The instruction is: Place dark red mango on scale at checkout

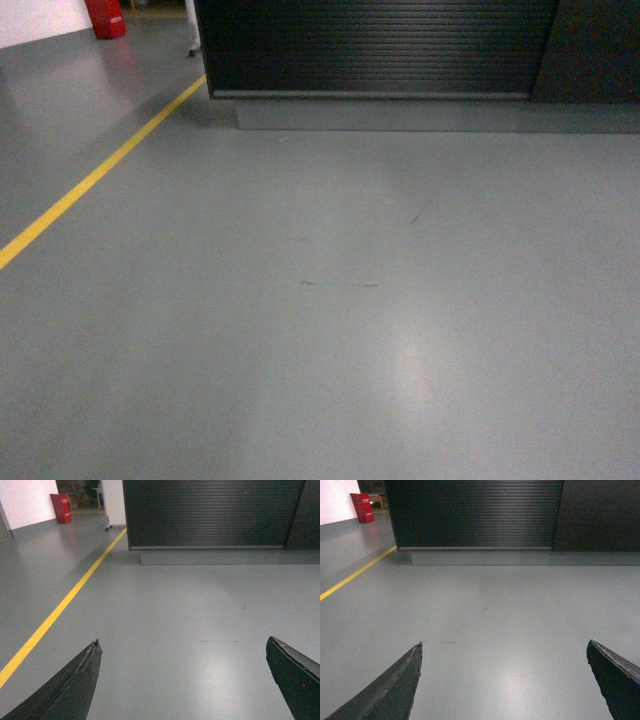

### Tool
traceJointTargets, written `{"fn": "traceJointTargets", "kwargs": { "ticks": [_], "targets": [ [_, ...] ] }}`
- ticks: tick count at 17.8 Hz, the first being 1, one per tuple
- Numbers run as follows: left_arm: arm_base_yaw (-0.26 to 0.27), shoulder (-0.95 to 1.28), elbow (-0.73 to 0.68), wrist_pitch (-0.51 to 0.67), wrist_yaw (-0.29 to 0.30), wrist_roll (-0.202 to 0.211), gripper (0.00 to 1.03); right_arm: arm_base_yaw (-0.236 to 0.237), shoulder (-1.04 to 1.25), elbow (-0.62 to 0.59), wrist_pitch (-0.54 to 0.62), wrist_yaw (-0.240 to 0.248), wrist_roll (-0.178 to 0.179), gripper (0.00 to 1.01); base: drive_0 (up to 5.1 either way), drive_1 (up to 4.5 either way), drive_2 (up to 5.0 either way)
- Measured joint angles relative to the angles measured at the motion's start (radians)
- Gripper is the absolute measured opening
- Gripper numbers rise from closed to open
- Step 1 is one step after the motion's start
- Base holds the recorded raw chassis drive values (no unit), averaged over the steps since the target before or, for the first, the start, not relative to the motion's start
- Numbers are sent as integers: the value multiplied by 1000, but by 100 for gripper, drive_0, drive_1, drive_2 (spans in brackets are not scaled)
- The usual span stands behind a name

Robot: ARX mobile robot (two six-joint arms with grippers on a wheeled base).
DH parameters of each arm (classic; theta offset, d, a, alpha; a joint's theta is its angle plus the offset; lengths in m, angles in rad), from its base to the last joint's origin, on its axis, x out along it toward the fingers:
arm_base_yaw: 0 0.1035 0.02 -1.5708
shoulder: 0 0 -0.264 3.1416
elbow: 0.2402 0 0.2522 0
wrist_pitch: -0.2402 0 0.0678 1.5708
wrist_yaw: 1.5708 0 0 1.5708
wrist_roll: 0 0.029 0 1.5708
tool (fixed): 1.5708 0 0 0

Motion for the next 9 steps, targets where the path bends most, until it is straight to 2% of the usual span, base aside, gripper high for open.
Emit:
{"fn": "traceJointTargets", "kwargs": {
  "ticks": [9],
  "targets": [
    [0,0,0,0,0,0,98,0,0,0,0,0,0,98,0,0,0]
  ]
}}
